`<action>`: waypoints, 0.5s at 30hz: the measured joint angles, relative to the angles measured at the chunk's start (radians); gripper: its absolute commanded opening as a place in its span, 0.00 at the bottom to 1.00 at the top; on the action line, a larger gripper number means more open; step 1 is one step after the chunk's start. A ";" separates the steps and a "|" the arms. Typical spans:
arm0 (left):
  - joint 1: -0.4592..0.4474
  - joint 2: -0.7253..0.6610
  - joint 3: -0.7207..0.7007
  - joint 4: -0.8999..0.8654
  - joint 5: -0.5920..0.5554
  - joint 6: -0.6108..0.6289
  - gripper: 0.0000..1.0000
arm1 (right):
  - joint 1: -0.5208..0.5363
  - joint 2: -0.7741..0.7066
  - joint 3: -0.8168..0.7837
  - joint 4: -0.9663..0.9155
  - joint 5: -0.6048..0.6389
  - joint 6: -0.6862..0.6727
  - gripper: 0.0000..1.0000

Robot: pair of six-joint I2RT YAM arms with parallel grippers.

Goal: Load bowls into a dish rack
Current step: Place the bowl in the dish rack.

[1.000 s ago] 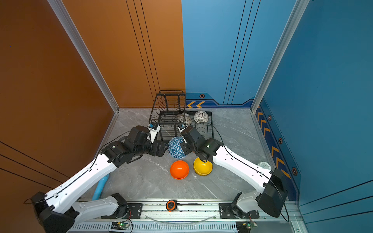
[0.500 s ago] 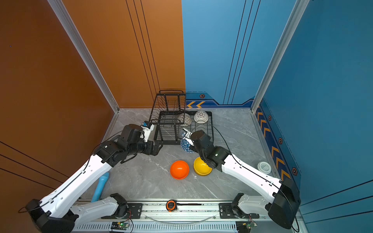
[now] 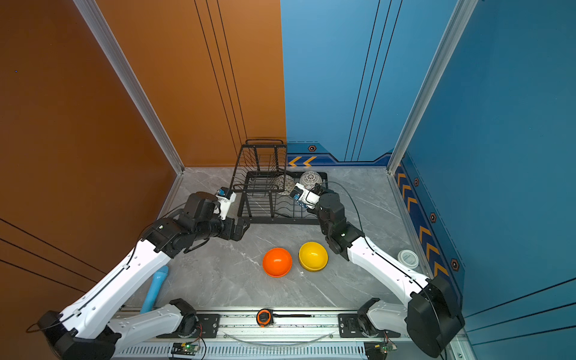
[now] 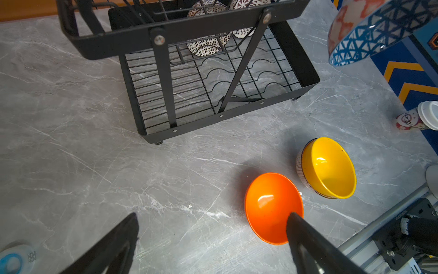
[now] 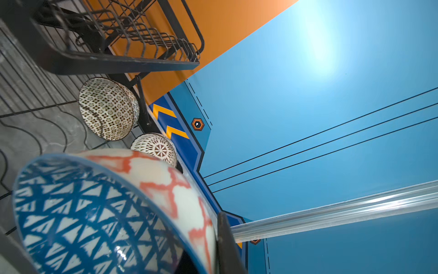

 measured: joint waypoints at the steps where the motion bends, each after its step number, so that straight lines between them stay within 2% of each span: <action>1: 0.001 0.000 0.000 0.000 0.000 0.003 0.98 | -0.012 0.019 0.000 0.023 -0.010 -0.021 0.00; 15: 0.009 -0.002 0.000 -0.021 0.000 0.006 0.98 | -0.132 0.266 0.049 0.153 -0.103 -0.156 0.00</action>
